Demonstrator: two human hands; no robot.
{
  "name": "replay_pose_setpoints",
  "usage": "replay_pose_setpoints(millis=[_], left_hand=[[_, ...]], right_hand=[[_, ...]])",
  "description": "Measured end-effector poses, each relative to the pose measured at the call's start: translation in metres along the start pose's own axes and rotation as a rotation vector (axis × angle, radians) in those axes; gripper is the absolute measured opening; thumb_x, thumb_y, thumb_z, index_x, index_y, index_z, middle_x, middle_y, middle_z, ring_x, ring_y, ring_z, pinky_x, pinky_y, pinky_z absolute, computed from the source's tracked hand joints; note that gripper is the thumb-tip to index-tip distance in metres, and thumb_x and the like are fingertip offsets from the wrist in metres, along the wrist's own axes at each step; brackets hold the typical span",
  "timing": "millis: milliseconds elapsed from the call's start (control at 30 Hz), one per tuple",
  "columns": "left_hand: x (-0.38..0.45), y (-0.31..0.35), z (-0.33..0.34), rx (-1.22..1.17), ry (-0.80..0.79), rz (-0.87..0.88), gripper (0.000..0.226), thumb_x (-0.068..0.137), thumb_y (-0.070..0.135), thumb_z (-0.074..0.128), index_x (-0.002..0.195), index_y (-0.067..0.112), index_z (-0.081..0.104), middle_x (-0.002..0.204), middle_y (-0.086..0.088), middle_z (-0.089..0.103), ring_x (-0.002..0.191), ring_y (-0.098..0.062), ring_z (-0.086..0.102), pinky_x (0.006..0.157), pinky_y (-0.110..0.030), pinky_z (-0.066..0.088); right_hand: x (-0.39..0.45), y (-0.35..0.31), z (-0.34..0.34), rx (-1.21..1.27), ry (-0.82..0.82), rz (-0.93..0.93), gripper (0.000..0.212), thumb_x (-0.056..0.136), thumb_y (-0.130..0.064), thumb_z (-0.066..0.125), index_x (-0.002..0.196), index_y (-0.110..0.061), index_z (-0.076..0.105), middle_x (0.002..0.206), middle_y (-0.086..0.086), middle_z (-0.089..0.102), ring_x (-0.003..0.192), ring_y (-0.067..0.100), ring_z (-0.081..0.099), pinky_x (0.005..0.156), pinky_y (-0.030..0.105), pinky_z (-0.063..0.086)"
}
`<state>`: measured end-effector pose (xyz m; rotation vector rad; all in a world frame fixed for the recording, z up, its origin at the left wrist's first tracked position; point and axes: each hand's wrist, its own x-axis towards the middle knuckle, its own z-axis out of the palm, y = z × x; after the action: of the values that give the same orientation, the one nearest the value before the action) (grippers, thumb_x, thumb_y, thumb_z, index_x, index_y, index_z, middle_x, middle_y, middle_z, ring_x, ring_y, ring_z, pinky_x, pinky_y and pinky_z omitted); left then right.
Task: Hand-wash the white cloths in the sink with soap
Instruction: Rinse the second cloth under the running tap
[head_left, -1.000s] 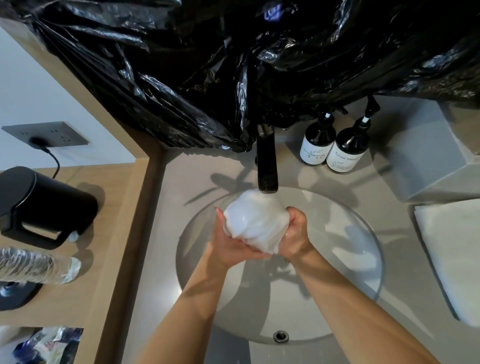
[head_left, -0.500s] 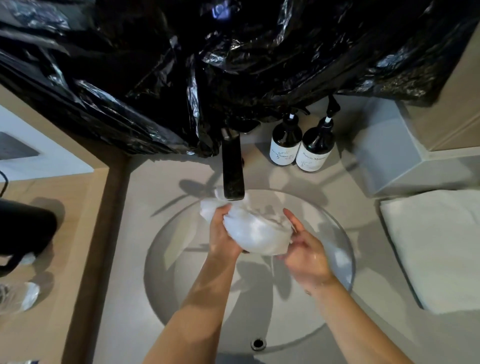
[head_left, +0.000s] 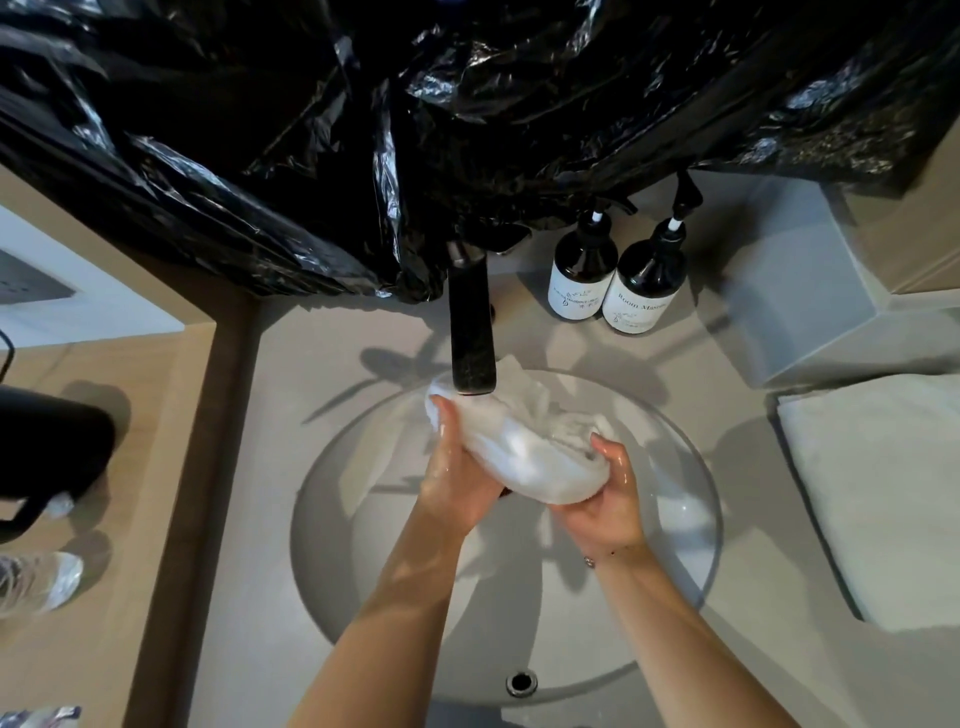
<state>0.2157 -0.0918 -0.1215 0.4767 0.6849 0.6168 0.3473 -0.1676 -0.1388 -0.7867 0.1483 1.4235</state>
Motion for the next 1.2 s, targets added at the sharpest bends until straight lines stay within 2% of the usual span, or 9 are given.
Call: replay_pose_setpoints(millis=[100,333,433,567,667,900,967,1100,1200], left_hand=[[-0.009,-0.003,-0.011,-0.031,0.026,-0.040,0.095,0.089,0.071,0.005,0.150,0.001,0.026,0.151,-0.032,0.028,0.141,-0.048,0.025,0.112,-0.064,0.018],[-0.025,-0.016,-0.056,0.008,0.176,-0.040,0.048,0.109,0.031,0.022,0.137,0.006,0.053,0.138,-0.019,0.054,0.130,-0.032,0.049,0.103,-0.041,0.045],[-0.027,-0.010,-0.077,-0.010,0.239,-0.214,0.032,0.093,0.026,0.057,0.122,0.016,0.062,0.118,-0.007,0.066,0.109,-0.027,0.063,0.088,-0.042,0.053],[-0.031,0.016,-0.087,-0.135,0.223,-0.413,0.079,0.084,0.075,0.036,0.118,0.012,0.070,0.123,-0.022,0.063,0.103,-0.047,0.062,0.086,-0.068,0.046],[-0.024,0.021,-0.077,-0.148,0.213,-0.318,0.091,0.068,0.070,0.069,0.137,0.015,0.053,0.136,-0.018,0.057,0.126,-0.044,0.050,0.094,-0.067,0.044],[0.003,0.017,-0.032,-0.151,0.416,-0.164,0.039,0.097,0.032,0.043,0.090,0.005,0.070,0.078,-0.012,0.073,0.078,-0.028,0.071,0.064,-0.035,0.058],[0.011,0.015,-0.022,-0.144,0.386,-0.131,0.049,0.100,0.031,0.037,0.080,0.006,0.074,0.072,-0.012,0.072,0.072,-0.027,0.071,0.062,-0.034,0.058],[0.008,0.008,0.002,-0.007,0.219,-0.084,0.032,0.100,0.031,0.042,0.092,0.010,0.064,0.069,-0.008,0.072,0.069,-0.025,0.070,0.067,-0.039,0.059],[0.017,-0.002,0.011,0.191,0.459,-0.061,0.039,0.094,0.031,0.053,0.114,-0.002,0.062,0.114,-0.028,0.060,0.118,-0.045,0.055,0.105,-0.057,0.042]], right_hand=[[0.004,-0.002,0.005,-0.080,0.014,-0.016,0.051,0.095,-0.032,0.040,0.132,0.002,0.050,0.124,0.025,0.057,0.122,0.038,0.053,0.094,0.042,0.050],[0.021,0.009,0.036,-0.237,-0.039,0.056,0.041,0.085,-0.038,0.054,0.106,-0.005,0.066,0.098,0.015,0.070,0.092,0.028,0.068,0.081,0.034,0.056],[0.026,0.019,0.044,-0.262,-0.073,0.113,0.053,0.081,-0.044,0.060,0.113,-0.002,0.062,0.102,0.018,0.065,0.095,0.031,0.065,0.085,0.037,0.053],[0.030,0.025,0.050,-0.336,-0.150,0.159,0.062,0.086,-0.044,0.054,0.125,0.005,0.057,0.113,0.024,0.061,0.105,0.034,0.060,0.094,0.042,0.047],[0.031,0.028,0.055,-0.387,-0.141,0.155,0.070,0.087,-0.042,0.055,0.133,0.010,0.047,0.126,0.029,0.050,0.116,0.039,0.051,0.106,0.049,0.037],[0.013,-0.002,0.042,-0.384,-0.151,0.067,0.032,0.078,-0.037,0.058,0.077,-0.013,0.078,0.084,0.012,0.074,0.080,0.024,0.072,0.068,0.030,0.058],[0.005,-0.012,0.029,-0.347,-0.142,0.012,0.037,0.081,-0.039,0.065,0.100,-0.008,0.074,0.104,0.019,0.070,0.100,0.028,0.068,0.085,0.037,0.055],[-0.005,-0.016,-0.002,-0.216,-0.086,0.006,0.048,0.105,-0.032,0.031,0.137,-0.001,0.048,0.144,0.028,0.042,0.137,0.036,0.039,0.116,0.050,0.027],[-0.011,-0.015,-0.012,-0.172,0.014,-0.003,0.054,0.106,-0.035,0.026,0.148,-0.002,0.031,0.152,0.026,0.031,0.142,0.035,0.031,0.119,0.052,0.019]])
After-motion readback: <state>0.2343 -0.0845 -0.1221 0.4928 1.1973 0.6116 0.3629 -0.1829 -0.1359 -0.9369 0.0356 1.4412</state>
